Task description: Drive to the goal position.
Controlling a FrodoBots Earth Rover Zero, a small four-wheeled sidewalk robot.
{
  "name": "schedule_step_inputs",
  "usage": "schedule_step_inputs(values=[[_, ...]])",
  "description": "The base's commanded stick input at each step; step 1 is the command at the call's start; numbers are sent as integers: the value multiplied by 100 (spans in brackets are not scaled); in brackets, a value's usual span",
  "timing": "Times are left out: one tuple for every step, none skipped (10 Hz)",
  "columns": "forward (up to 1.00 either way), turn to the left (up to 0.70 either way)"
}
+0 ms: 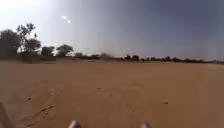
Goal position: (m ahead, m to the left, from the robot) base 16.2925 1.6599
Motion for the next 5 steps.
schedule_step_inputs(values=[[70,0],[70,-35],[70,-35],[70,-35],[70,-20]])
